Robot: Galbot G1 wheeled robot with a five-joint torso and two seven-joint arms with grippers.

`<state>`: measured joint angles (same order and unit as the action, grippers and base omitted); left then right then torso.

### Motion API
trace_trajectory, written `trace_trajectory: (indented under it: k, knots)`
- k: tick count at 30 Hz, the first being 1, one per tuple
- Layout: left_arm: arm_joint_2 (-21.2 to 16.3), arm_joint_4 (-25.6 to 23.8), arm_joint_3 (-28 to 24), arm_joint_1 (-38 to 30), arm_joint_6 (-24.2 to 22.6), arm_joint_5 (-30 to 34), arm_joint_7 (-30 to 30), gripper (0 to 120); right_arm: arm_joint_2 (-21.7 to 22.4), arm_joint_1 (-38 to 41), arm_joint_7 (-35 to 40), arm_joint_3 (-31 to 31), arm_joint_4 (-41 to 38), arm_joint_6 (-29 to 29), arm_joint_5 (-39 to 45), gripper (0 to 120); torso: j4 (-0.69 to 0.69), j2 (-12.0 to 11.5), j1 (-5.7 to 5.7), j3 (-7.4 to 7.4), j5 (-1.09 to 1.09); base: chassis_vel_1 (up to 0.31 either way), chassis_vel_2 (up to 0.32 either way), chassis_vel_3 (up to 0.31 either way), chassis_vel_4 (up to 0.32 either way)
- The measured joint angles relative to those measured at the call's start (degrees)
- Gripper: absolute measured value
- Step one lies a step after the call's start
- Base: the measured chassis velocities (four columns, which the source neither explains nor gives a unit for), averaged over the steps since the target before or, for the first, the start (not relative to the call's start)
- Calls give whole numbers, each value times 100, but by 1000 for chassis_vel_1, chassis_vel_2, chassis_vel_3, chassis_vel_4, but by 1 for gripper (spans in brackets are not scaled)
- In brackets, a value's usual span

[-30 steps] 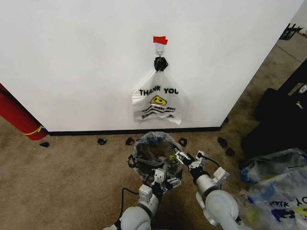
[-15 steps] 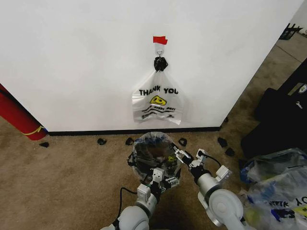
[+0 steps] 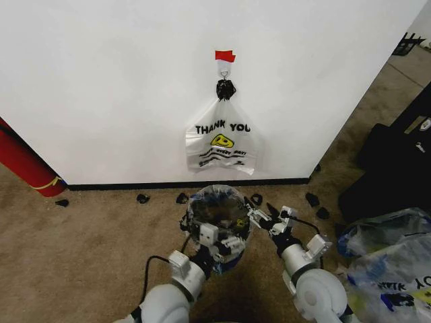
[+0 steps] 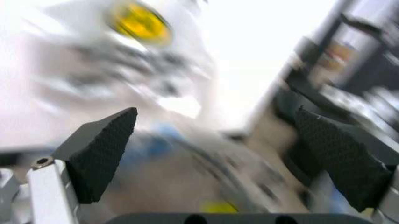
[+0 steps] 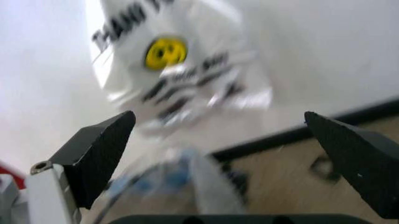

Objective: Pick up the garbage bag from the wall and place it over the trash bin.

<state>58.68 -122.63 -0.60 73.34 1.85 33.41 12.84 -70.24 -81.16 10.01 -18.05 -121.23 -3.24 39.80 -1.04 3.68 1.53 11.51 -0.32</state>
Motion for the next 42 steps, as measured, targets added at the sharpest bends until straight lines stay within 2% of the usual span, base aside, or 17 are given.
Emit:
trace_trajectory:
  k: [2, 4, 6, 7, 11, 13, 15, 17, 18, 19, 21, 24, 30, 37, 42]
  knots:
    - [55, -173, 490, 193, 132, -69, 45, 100, -1, -37, 109, -82, -62, 223, -463, 100, 5, 0, 0, 0, 3, 0, 0, 0, 0]
    - [95, -297, 977, 350, 330, -158, 49, 100, -4, -199, 124, -257, -157, 445, -868, 100, 0, 0, 0, 0, -3, 0, 0, 0, 0]
    - [128, -419, 1446, 504, 502, -281, -10, 100, -22, -366, 121, -400, -239, 853, -1216, 100, -1, 0, 0, 0, 4, 0, 0, 0, 0]
    - [128, -419, 1446, 504, 502, -281, -10, 100, -22, -366, 121, -400, -239, 853, -1216, 100, -1, 0, 0, 0, 4, 0, 0, 0, 0]
    - [159, -582, 2149, 821, 848, -510, -141, 100, -109, -708, 95, -562, -398, 1473, -1800, 100, 2, 0, -1, -1, 2, 0, 0, 0, 0]
    - [354, -560, 2585, 984, 1009, -574, -215, 100, -169, -1039, 14, -710, -547, 1753, -2319, 100, 0, 0, -1, -1, 1, 0, 0, 0, 0]
    - [462, -520, 2724, 1030, 1059, -612, -243, 100, -186, -1165, -13, -763, -644, 1802, -2406, 100, -1, 0, -1, -1, 4, 0, 0, 0, 0]
    - [744, -382, 3105, 1180, 1224, -792, -328, 100, -220, -1442, -52, -902, -868, 1828, -2518, 100, 0, 0, -1, -1, -3, 0, 0, 0, 0]
    - [771, -373, 3147, 1197, 1239, -808, -336, 100, -226, -1484, -59, -925, -901, 1830, -2532, 100, -1, 0, -1, -1, -4, 0, 0, 0, 0]
    - [940, -376, 3472, 1388, 1311, -883, -401, 100, -274, -1684, -94, -1054, -1046, 1835, -2623, 100, 0, 1, -1, -1, -2, 0, 0, 0, 0]
    - [989, -412, 3605, 1504, 1319, -890, -428, 100, -313, -1791, -102, -1121, -1118, 1836, -2687, 100, 1, 1, -1, -1, 1, 0, 0, 0, 0]
    - [1096, -590, 4075, 2038, 1468, -1010, -538, 100, -509, -2163, -107, -1228, -1347, 1891, -2893, 100, 1, 2, -1, -1, 3, 0, 0, 0, 0]
    - [1210, -680, 4330, 2524, 1677, -991, -614, 100, -690, -2533, -222, -1248, -1459, 2097, -2974, 100, 1, 1, -1, -1, 2, 0, 0, 0, 0]
    - [1258, -760, 4103, 2728, 1879, -1070, -828, 100, -746, -2541, -273, -1223, -1491, 2138, -3037, 100, 1, 2, -1, -1, 2, 0, 0, 0, 0]
    - [1377, -737, 3964, 2674, 1899, -1124, -859, 100, -971, -2532, -270, -1206, -1523, 2142, -3242, 100, 0, 2, -1, -1, 1, 0, 0, 0, 0]
